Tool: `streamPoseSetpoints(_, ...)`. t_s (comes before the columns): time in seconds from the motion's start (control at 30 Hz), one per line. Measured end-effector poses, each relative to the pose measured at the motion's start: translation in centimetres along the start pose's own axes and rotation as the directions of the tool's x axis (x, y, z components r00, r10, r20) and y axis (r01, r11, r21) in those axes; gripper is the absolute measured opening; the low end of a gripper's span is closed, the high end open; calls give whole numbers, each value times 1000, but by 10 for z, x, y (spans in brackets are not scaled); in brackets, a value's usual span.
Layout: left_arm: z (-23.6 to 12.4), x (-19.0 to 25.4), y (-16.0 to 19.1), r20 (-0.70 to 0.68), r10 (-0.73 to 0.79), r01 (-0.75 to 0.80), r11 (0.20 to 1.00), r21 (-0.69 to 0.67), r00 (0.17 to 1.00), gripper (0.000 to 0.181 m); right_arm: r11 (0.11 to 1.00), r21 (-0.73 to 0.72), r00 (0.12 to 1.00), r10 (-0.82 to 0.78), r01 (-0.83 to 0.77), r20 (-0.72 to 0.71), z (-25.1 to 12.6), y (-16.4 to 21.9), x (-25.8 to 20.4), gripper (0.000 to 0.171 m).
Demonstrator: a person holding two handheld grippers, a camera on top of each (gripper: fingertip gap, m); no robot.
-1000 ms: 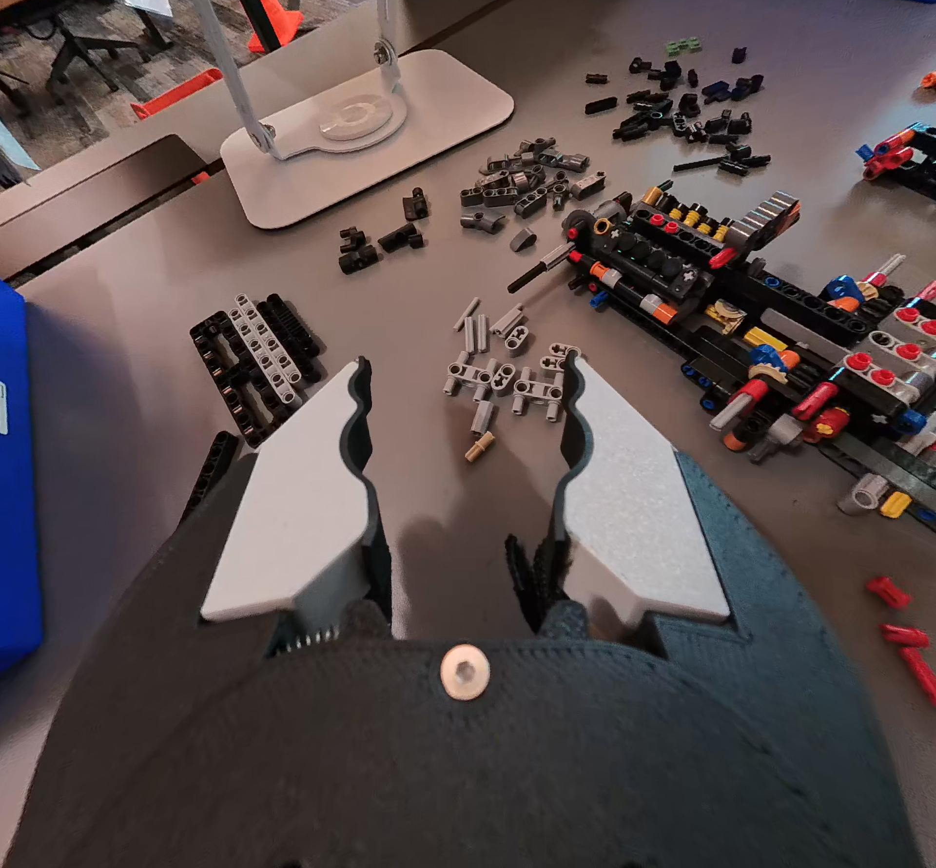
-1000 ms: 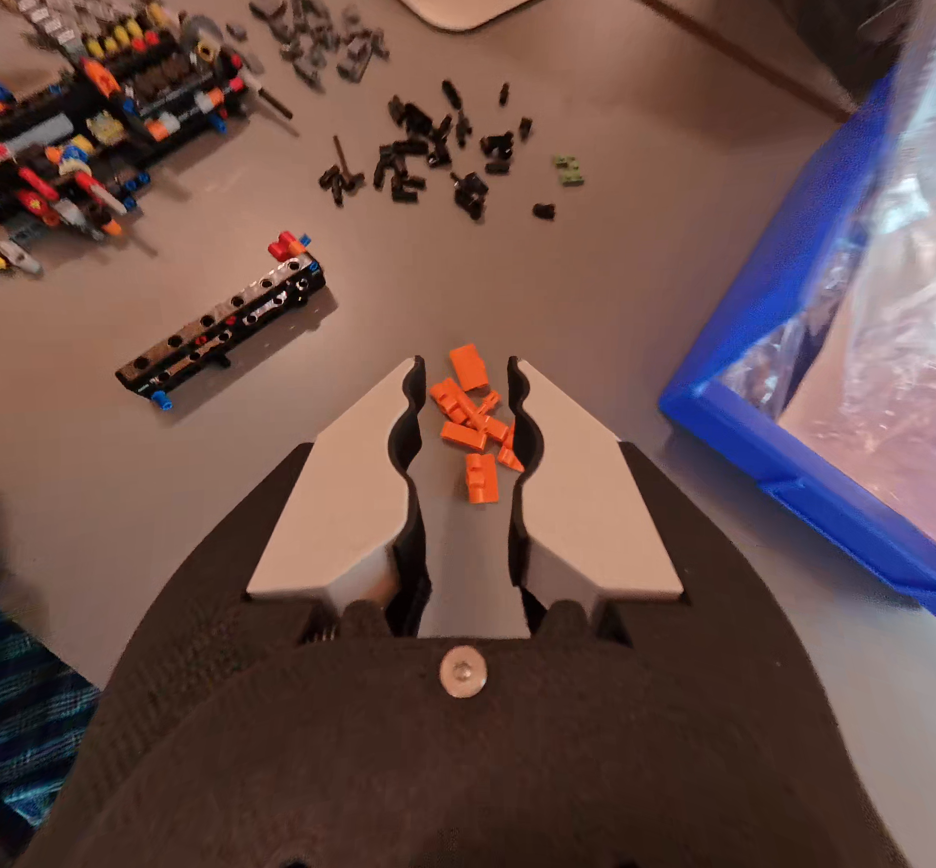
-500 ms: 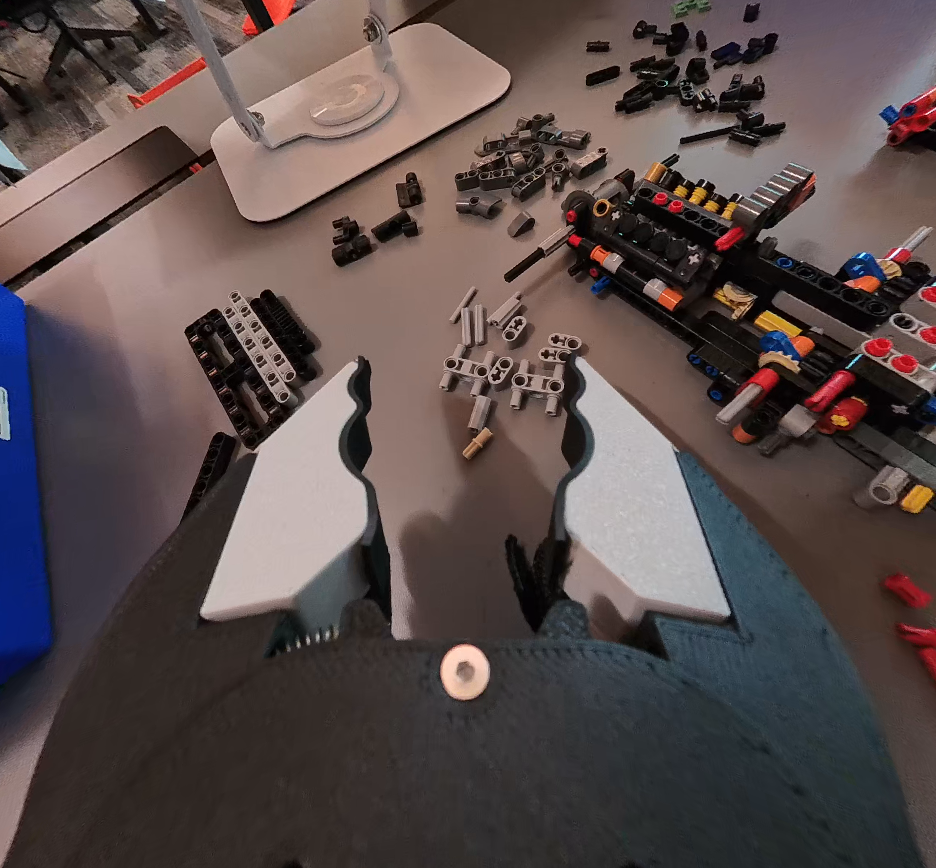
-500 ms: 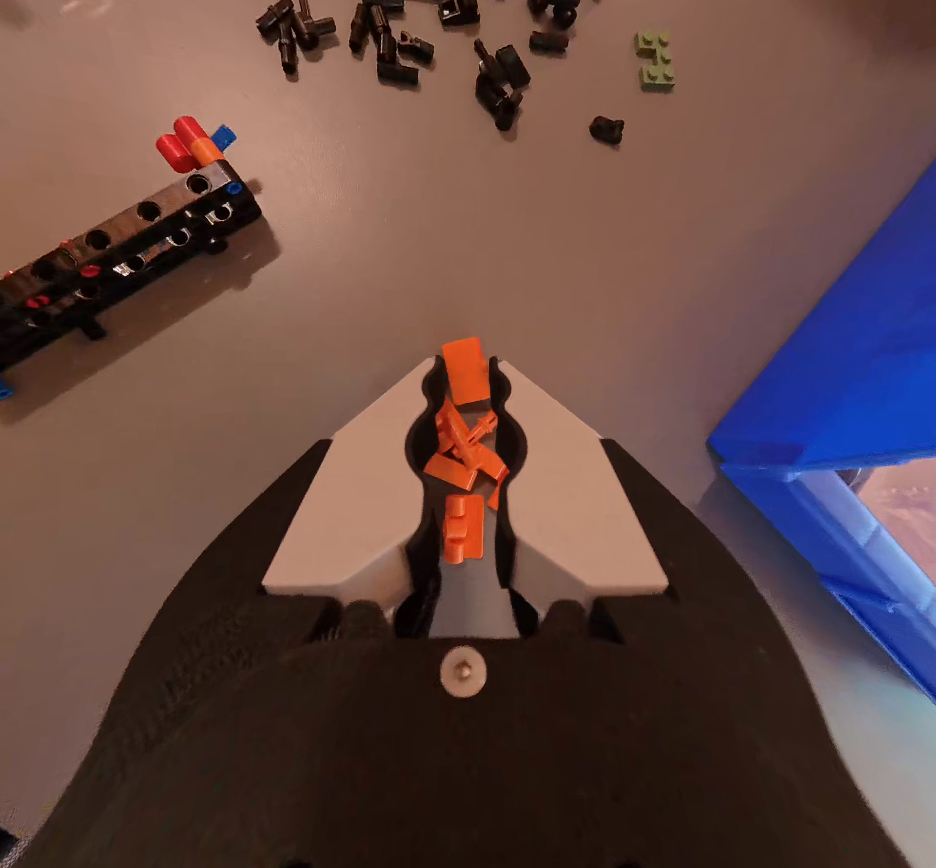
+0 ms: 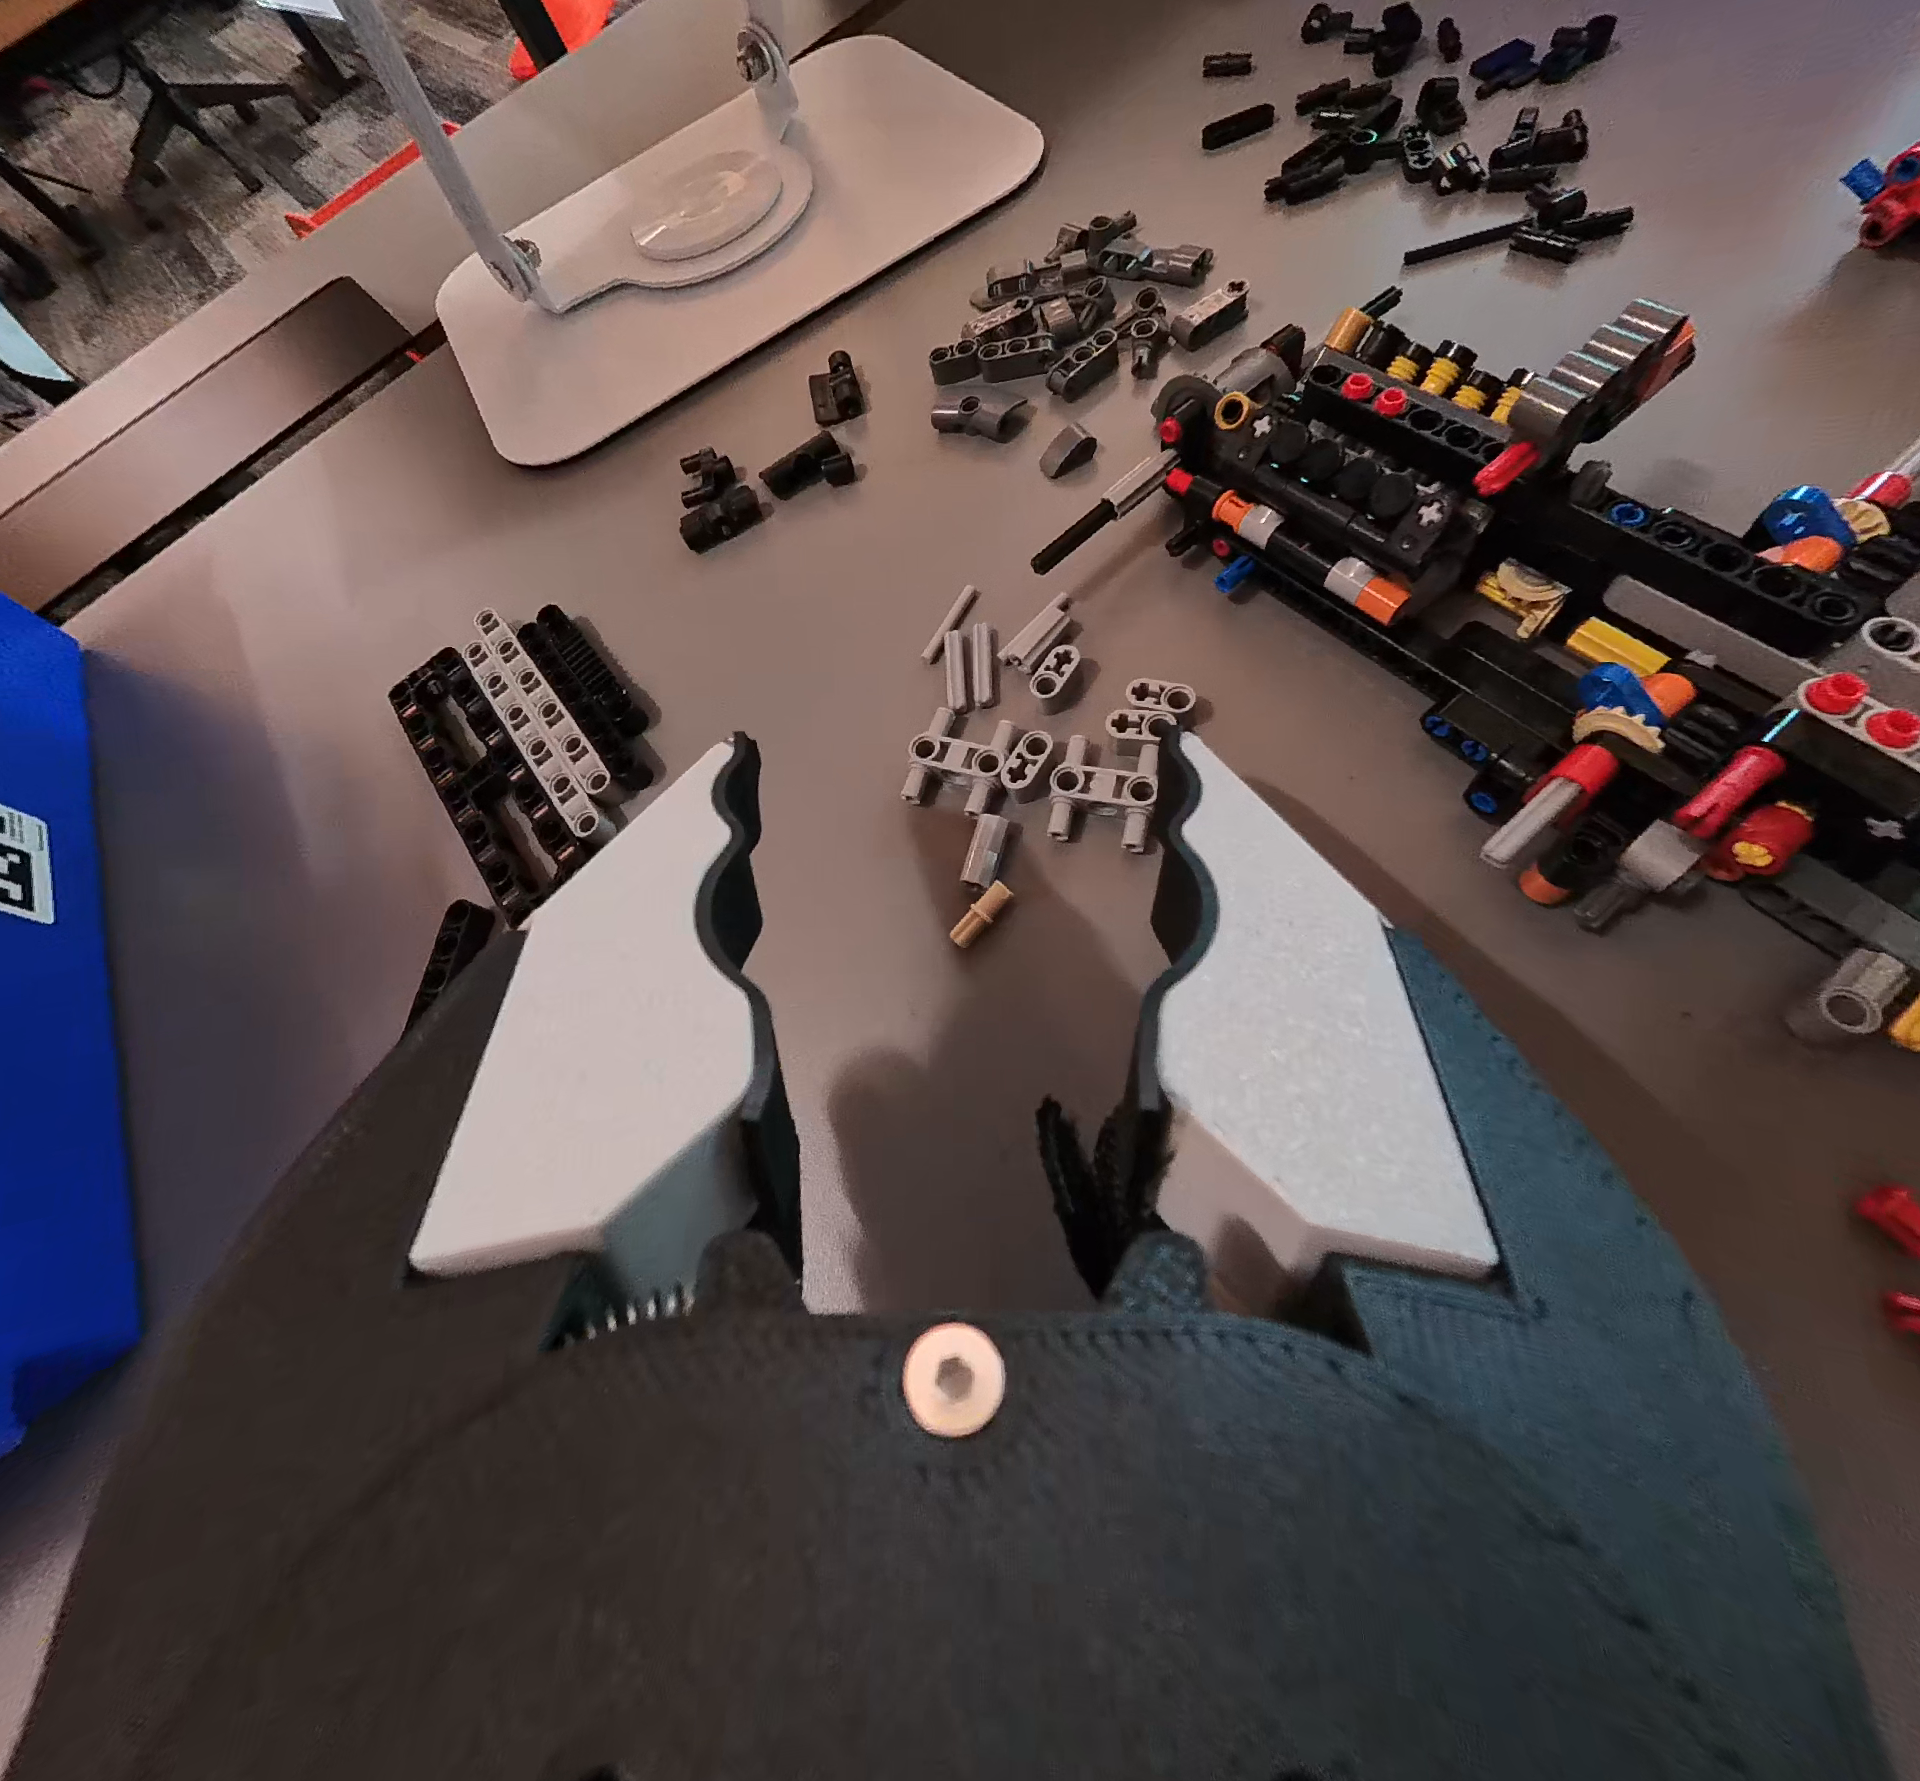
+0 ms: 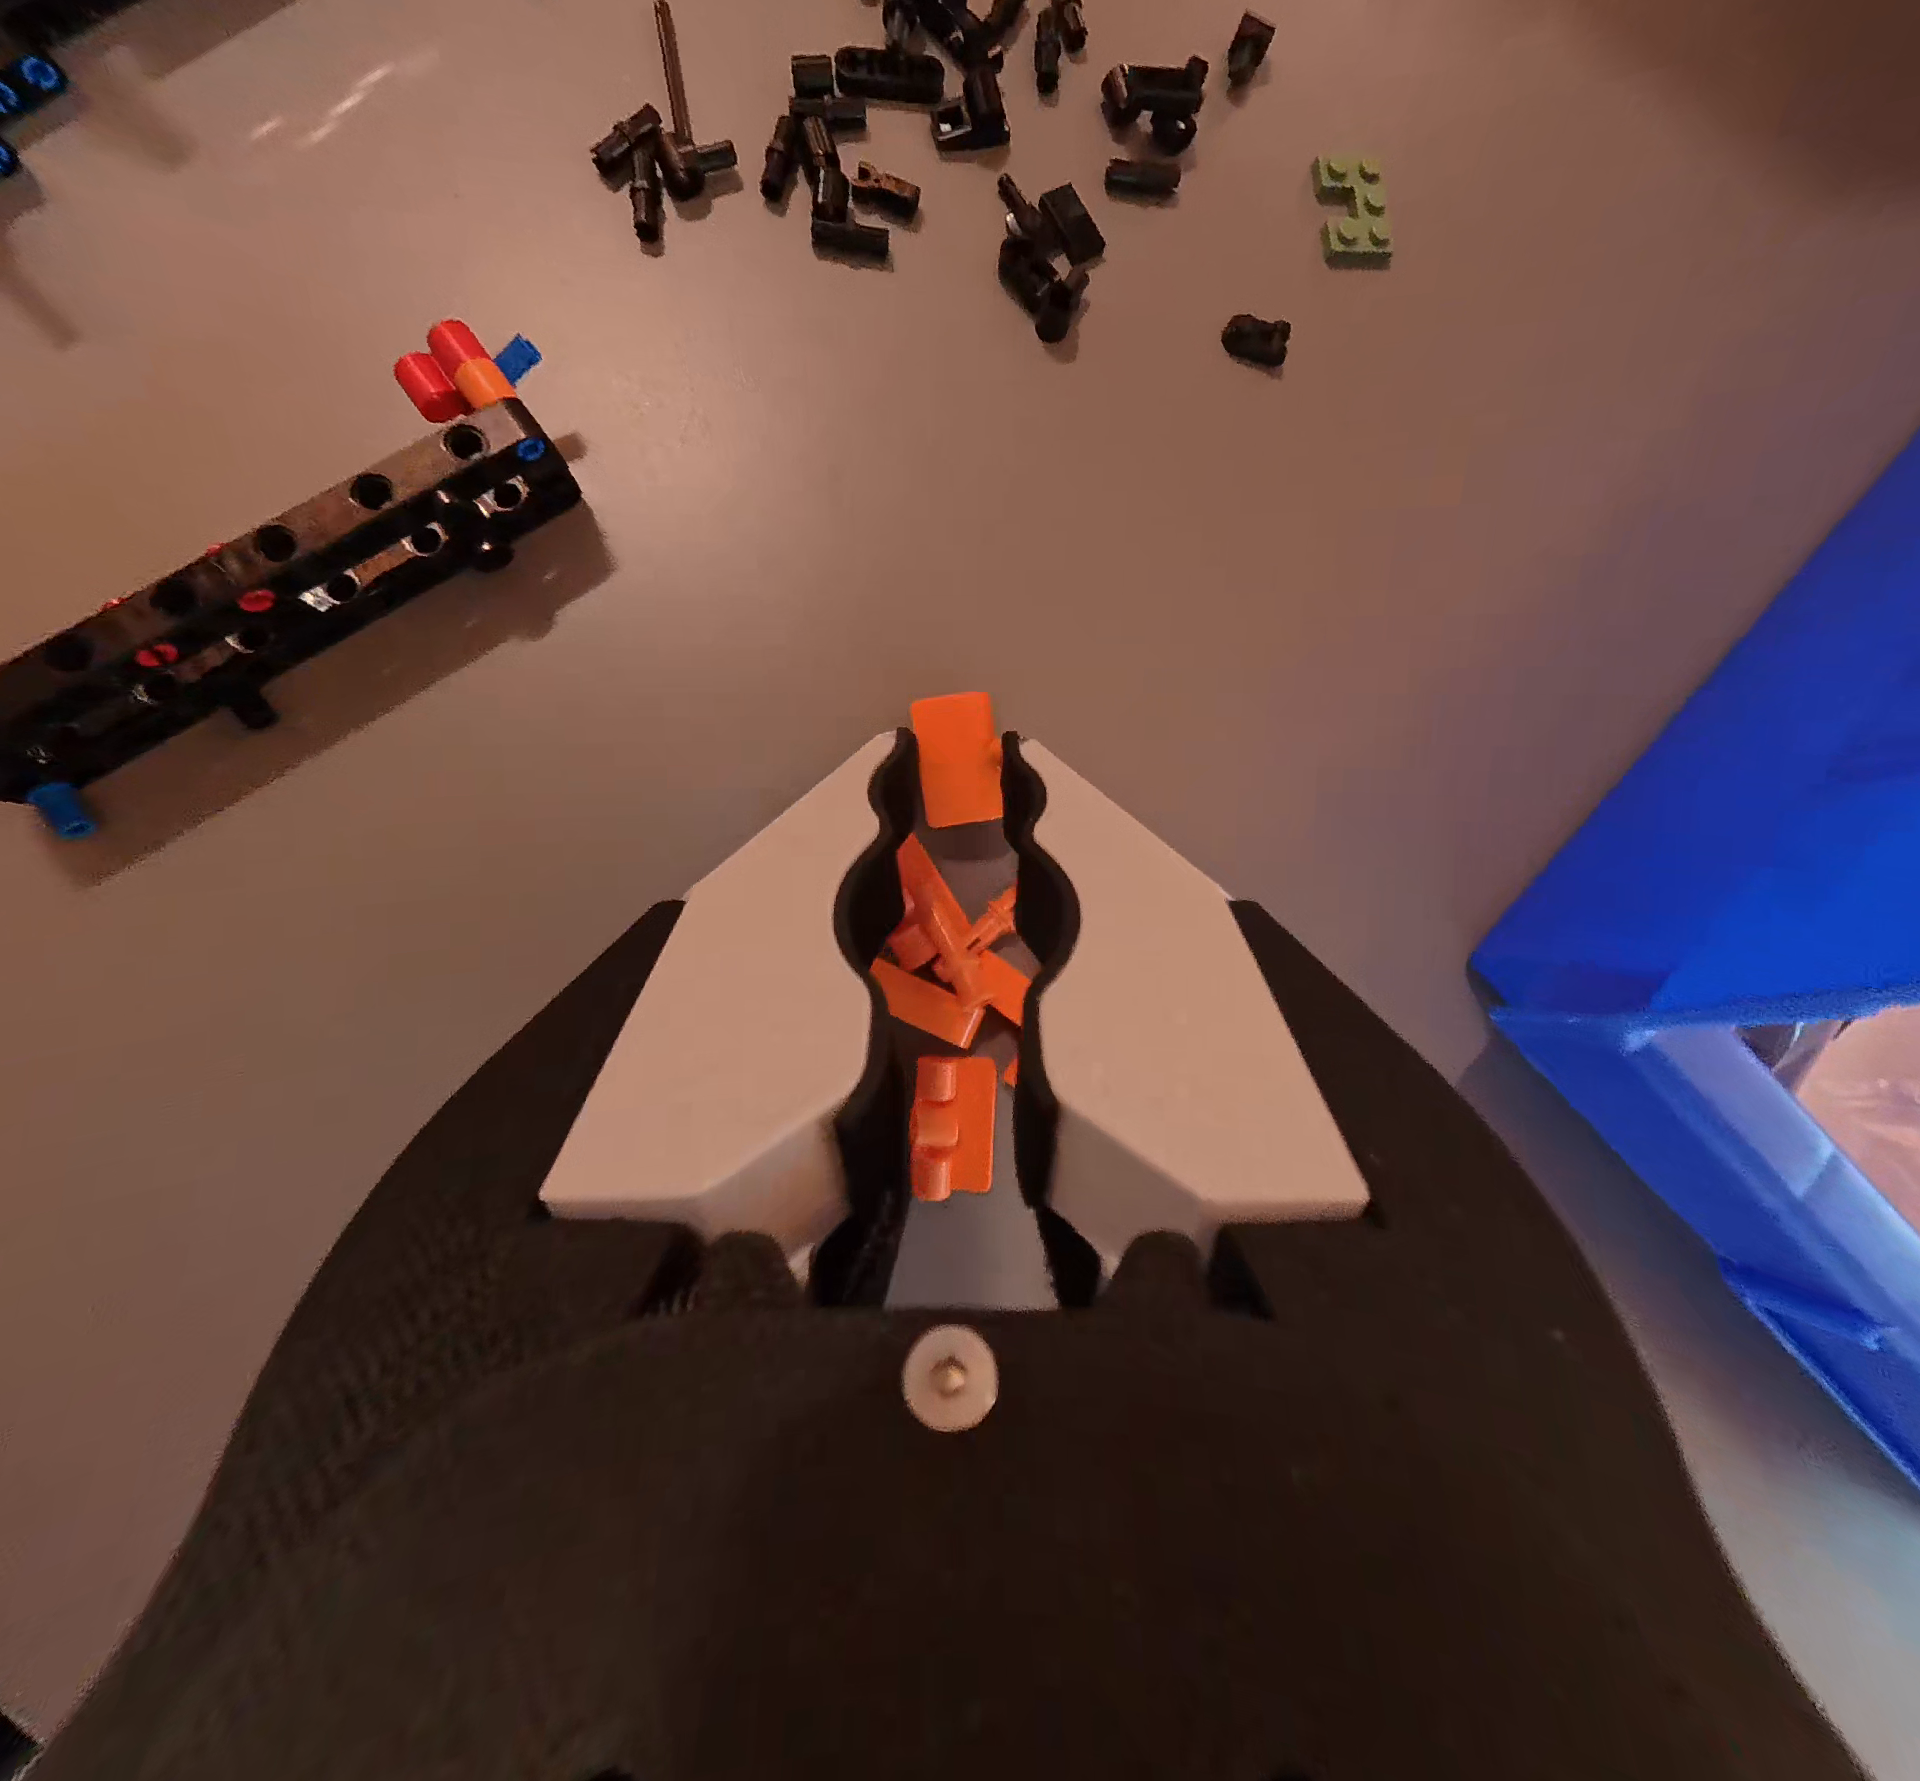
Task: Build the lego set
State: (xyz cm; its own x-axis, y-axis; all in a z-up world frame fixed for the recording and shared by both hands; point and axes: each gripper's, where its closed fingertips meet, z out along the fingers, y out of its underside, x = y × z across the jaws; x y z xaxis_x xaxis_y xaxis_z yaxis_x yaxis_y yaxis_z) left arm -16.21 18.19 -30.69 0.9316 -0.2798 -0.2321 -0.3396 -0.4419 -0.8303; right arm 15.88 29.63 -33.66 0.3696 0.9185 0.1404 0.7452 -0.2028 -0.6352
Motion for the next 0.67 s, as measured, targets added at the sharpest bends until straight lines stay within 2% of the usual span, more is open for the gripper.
streamPoseSetpoints(0.43, 1, 0, 1, 16, 15, -15, 1000, -10, 1000, 75, 994, 102, 988, 27, -42, 150, -9, -26, -23, 13)
streamPoseSetpoints(0.67, 3, -1, 2, 25, 24, -24, 999, -22, 999, 75, 995, 95, 987, 6, -22, 161, -13, -23, -27, 13)
